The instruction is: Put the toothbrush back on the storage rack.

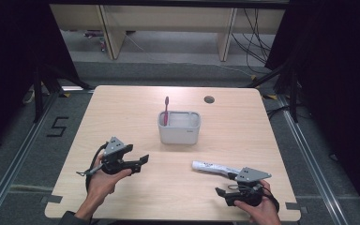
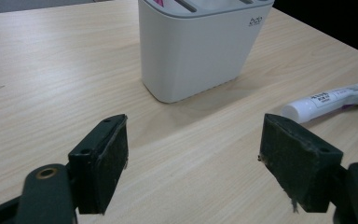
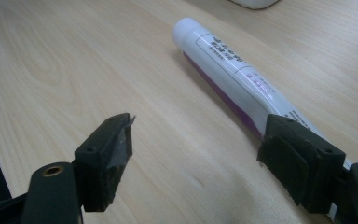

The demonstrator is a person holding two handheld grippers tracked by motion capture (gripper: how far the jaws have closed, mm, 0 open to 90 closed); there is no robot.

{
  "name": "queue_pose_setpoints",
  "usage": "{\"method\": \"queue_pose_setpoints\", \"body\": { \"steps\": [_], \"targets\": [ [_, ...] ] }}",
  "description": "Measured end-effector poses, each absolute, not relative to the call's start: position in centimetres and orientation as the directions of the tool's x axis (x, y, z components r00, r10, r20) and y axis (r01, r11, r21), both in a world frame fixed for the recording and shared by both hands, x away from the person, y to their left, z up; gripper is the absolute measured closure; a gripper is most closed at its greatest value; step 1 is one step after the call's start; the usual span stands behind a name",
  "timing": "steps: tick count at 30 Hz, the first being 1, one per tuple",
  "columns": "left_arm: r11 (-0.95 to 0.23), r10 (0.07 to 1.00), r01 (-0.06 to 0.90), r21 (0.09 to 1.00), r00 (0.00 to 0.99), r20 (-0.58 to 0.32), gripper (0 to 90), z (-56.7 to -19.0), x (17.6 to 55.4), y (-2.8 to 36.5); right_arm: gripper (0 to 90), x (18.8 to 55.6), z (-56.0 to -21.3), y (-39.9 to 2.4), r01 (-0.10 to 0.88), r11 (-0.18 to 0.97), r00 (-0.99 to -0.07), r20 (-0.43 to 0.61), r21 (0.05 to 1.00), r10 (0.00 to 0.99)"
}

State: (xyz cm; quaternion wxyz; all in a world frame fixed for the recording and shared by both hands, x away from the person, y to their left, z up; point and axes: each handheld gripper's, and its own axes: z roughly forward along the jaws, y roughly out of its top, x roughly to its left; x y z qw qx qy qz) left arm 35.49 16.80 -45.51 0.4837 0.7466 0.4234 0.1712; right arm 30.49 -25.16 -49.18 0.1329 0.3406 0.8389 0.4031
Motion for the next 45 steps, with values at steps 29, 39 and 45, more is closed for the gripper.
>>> {"method": "queue_pose_setpoints", "body": {
  "steps": [29, 39, 45],
  "targets": [
    [-0.254, 0.797, 0.505, 0.825, 0.593, -0.118, 20.3, -49.5, 29.4, 20.1, 25.6, 31.7, -47.9, -23.7, 0.451, 0.412, -0.733, 0.066, 0.792, 0.677],
    [-0.275, 0.798, 0.514, 0.812, 0.593, -0.105, 20.3, -50.1, 29.0, 20.4, 26.5, 32.5, -47.6, -21.9, 0.446, 0.418, -0.742, 0.066, 0.791, 0.668],
    [-0.291, 0.791, 0.516, 0.806, 0.603, -0.101, 20.3, -50.5, 29.0, 20.1, 27.4, 33.2, -47.5, -21.0, 0.423, 0.438, -0.751, 0.036, 0.793, 0.66]
  ]
}}
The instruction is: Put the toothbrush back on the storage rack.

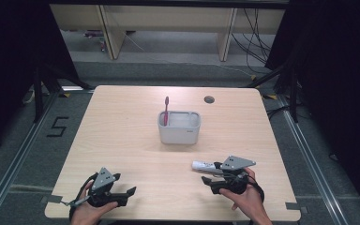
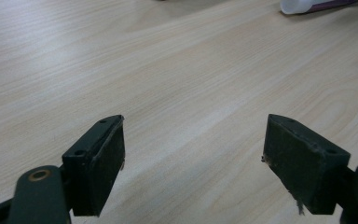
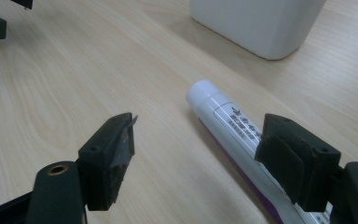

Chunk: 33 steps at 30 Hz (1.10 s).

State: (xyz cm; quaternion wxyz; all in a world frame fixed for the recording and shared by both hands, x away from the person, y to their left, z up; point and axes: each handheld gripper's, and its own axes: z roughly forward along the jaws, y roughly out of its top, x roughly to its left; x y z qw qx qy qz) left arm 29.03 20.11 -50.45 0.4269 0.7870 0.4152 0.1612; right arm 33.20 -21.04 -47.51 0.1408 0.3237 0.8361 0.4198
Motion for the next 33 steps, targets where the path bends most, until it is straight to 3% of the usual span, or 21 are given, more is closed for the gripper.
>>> {"method": "queue_pose_setpoints", "body": {
  "steps": [9, 16, 18, 20, 24, 28, 33],
  "targets": [
    [-0.302, 0.792, 0.517, 0.801, 0.603, -0.091, 20.3, -50.5, 29.0, 20.1, 32.8, 33.8, -47.5, -20.3, 0.444, 0.432, -0.749, 0.062, 0.785, 0.659],
    [-0.304, 0.786, 0.513, 0.803, 0.611, -0.093, 20.4, -50.5, 29.0, 20.1, 49.5, 34.4, -47.5, -19.8, 0.45, 0.425, -0.742, 0.064, 0.786, 0.667],
    [-0.294, 0.786, 0.511, 0.807, 0.61, -0.1, 20.6, -50.6, 29.0, 20.0, 62.5, 34.8, -47.5, -19.6, 0.455, 0.425, -0.738, 0.064, 0.782, 0.672],
    [-0.31, 0.783, 0.513, 0.801, 0.615, -0.09, 20.7, -50.5, 29.0, 20.1, 65.2, 34.8, -47.4, -19.6, 0.463, 0.42, -0.732, 0.069, 0.78, 0.678],
    [-0.328, 0.777, 0.511, 0.795, 0.624, -0.08, 21.1, -50.5, 29.0, 20.1, 82.4, 35.2, -47.1, -19.1, 0.424, 0.462, -0.748, 0.014, 0.779, 0.663],
    [-0.305, 0.782, 0.513, 0.803, 0.615, -0.096, 21.3, -50.5, 28.9, 19.8, 88.5, 35.7, -47.3, -18.5, 0.42, 0.484, -0.747, -0.01, 0.768, 0.664],
    [-0.315, 0.779, 0.512, 0.799, 0.62, -0.09, 21.3, -50.5, 28.9, 20.0, 88.8, 36.5, -47.5, -18.1, 0.443, 0.482, -0.735, -0.001, 0.756, 0.678]
  ]
}}
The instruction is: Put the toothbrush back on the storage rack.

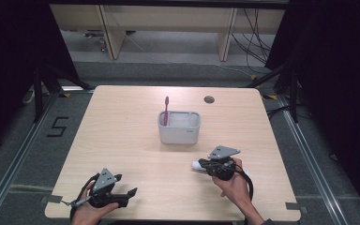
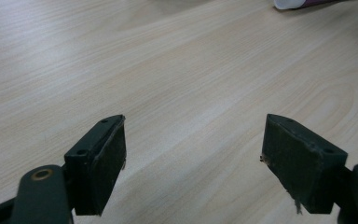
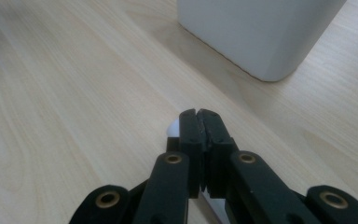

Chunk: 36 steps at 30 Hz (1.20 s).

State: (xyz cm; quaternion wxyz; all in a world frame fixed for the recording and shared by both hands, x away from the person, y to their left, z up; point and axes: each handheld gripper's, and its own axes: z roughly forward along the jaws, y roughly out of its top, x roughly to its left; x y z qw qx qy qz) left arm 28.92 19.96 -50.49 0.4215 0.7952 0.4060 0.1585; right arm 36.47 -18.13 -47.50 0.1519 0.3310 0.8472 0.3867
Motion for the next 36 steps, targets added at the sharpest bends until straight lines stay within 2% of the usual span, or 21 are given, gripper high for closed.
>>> {"method": "queue_pose_setpoints", "body": {
  "steps": [10, 12, 19, 23, 26, 30, 31, 36],
  "targets": [
    [-0.332, 0.773, 0.509, 0.794, 0.629, -0.08, 21.7, -50.6, 29.0, 20.0, 88.8, 37.9, -47.9, -17.4, 0.462, 0.491, -0.717, -0.014, 0.739, 0.696],
    [-0.342, 0.773, 0.506, 0.792, 0.631, -0.069, 21.7, -50.6, 29.0, 20.1, 88.8, 37.9, -47.9, -17.2, 0.5, 0.481, -0.702, 0.011, 0.72, 0.713],
    [-0.314, 0.776, 0.514, 0.798, 0.623, -0.096, 21.8, -50.6, 28.9, 19.9, 88.5, 38.7, -48.2, -16.8, 0.512, 0.496, -0.7, 0.007, 0.702, 0.714],
    [-0.341, 0.771, 0.517, 0.785, 0.632, -0.081, 21.9, -50.5, 28.9, 20.0, 88.3, 38.6, -48.3, -16.6, 0.529, 0.494, -0.695, 0.018, 0.69, 0.718],
    [-0.34, 0.77, 0.514, 0.787, 0.633, -0.082, 21.9, -50.6, 28.9, 20.0, 88.4, 38.5, -48.3, -16.5, 0.526, 0.494, -0.698, 0.019, 0.693, 0.716],
    [-0.352, 0.768, 0.517, 0.78, 0.636, -0.075, 22.0, -50.8, 29.0, 20.0, 88.6, 38.3, -48.4, -16.2, 0.473, 0.52, -0.733, -0.01, 0.711, 0.68],
    [-0.348, 0.77, 0.519, 0.78, 0.633, -0.077, 22.0, -50.8, 29.0, 20.0, 88.8, 38.0, -48.3, -16.1, 0.495, 0.513, -0.724, 0.006, 0.701, 0.69],
    [-0.339, 0.774, 0.524, 0.781, 0.627, -0.085, 22.3, -50.7, 29.0, 20.2, 88.8, 37.2, -48.3, -15.9, 0.486, 0.528, -0.744, 0.012, 0.697, 0.669]
  ]
}}
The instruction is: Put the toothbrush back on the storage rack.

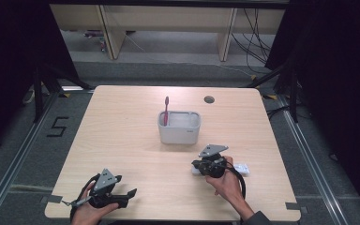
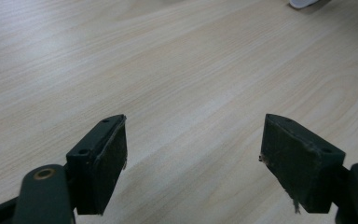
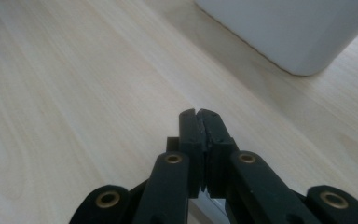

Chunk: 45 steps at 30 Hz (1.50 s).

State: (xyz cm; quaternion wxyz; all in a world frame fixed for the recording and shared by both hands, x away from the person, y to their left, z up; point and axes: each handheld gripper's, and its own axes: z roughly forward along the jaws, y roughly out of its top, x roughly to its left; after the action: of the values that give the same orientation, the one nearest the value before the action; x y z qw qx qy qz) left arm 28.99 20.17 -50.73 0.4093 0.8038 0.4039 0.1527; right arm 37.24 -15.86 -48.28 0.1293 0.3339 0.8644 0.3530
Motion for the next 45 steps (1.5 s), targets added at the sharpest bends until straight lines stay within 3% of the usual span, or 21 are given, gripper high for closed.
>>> {"method": "queue_pose_setpoints", "body": {
  "steps": [14, 25, 45],
  "targets": [
    [-0.338, 0.775, 0.525, 0.781, 0.626, -0.085, 22.4, -50.7, 29.0, 20.2, 89.2, 34.3, -48.2, -16.3, 0.471, 0.556, -0.785, 0.039, 0.684, 0.618],
    [-0.333, 0.775, 0.527, 0.782, 0.625, -0.091, 22.4, -50.8, 29.0, 20.1, 90.0, 36.4, -48.1, -16.4, 0.469, 0.556, -0.772, 0.013, 0.686, 0.635],
    [-0.349, 0.77, 0.521, 0.779, 0.633, -0.078, 22.4, -50.8, 29.0, 20.0, 90.0, 36.9, -47.9, -15.9, 0.474, 0.543, -0.767, 0.022, 0.694, 0.641]
  ]
}}
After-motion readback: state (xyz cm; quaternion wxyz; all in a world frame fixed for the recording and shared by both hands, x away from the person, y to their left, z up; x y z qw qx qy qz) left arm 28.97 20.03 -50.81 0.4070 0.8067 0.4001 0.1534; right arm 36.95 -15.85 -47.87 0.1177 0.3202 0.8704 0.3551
